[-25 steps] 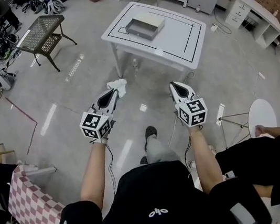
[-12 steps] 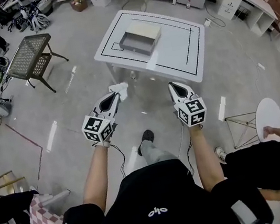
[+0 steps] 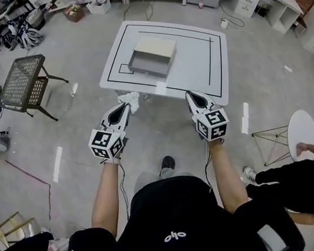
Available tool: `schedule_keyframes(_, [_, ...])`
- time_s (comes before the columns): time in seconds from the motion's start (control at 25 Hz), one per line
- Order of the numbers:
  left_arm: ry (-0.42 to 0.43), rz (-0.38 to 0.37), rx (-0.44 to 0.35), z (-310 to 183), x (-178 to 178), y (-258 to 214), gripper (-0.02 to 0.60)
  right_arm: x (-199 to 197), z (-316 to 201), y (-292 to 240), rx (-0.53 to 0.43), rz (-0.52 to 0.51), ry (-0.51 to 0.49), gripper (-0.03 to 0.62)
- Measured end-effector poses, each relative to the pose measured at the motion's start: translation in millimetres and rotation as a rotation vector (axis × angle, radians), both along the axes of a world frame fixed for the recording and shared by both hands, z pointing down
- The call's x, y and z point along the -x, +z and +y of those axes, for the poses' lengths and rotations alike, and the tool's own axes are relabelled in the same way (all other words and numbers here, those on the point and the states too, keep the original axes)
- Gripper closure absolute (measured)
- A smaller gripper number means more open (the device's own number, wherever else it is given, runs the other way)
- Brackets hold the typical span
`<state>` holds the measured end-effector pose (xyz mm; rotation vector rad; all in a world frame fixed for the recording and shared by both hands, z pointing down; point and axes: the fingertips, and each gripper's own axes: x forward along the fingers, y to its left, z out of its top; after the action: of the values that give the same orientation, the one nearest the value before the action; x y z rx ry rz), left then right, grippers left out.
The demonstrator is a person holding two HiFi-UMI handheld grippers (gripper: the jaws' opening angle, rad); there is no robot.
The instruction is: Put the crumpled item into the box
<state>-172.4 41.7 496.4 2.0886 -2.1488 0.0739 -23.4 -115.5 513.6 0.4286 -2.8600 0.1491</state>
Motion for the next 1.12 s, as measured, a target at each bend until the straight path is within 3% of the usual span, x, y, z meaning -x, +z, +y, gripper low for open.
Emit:
schedule_keyframes(0.52, [0.133,-0.012,0.032,-97,50,10,0.566,28,-68,0,0.001,0.007,0.12,0.585])
schedule_keyframes(1.12, [0.395,0.036,0.133,-254,137,49,0.566,103,-174,6,0.037,0.042,0.354,0.585])
